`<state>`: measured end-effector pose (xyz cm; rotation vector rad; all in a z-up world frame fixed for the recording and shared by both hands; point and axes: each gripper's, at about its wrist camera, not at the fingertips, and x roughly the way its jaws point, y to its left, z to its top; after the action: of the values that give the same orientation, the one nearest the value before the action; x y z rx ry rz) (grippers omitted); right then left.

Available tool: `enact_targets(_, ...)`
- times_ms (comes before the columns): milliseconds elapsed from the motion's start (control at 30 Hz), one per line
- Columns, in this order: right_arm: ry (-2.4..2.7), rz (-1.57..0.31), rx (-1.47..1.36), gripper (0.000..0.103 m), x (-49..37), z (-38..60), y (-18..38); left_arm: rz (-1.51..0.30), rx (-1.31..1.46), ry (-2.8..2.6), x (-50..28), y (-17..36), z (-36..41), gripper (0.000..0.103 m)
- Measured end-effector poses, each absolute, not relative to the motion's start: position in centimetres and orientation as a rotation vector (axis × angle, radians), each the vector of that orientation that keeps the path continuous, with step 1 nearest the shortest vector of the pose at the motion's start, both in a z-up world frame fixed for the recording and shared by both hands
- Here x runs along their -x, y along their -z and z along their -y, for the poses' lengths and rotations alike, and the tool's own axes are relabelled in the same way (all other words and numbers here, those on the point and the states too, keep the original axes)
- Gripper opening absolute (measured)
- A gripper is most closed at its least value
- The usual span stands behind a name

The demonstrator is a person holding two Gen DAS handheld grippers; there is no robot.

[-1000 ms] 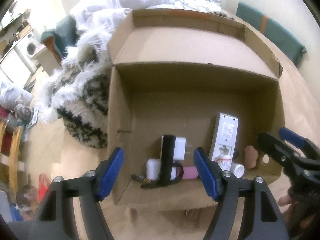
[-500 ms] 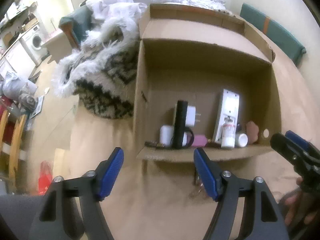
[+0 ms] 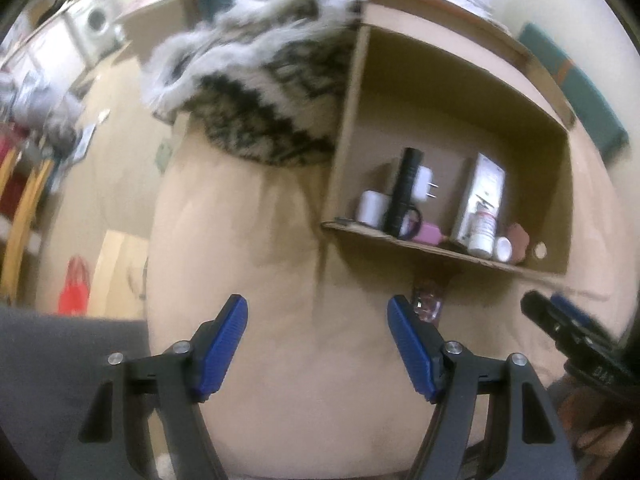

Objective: Organize rigid objects
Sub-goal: 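Move the right gripper to the pink translucent comb while the left approaches the gold battery, then grasp the pink translucent comb with the right gripper while the left grasps the gold-topped battery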

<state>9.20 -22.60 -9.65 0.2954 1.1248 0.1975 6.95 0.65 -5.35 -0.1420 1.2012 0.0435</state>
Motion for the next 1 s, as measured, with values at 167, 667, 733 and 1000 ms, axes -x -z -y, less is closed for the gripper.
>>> enact_targets(167,-0.23,-1.216,-0.339,0.103,-9.9,22.0,11.6,-1.225,0.203,-0.097,-7.3,5.8,-1.8,0.07)
enact_targets(667,-0.178,-1.379,-0.316,0.061,-14.8,15.6,18.2,-1.266,0.198,-0.066,-7.6,6.5,-0.8,0.07)
enact_targets(733,-0.141,-1.363,-0.28,0.048,-14.8,15.4,18.1,-1.271,0.208,-0.062,-7.7,6.5,-0.8,0.07)
enact_targets(1000,-0.139,-1.385,-0.279,0.036,-13.8,18.3,17.8,-1.278,0.189,-0.042,-7.6,6.7,0.0,0.07)
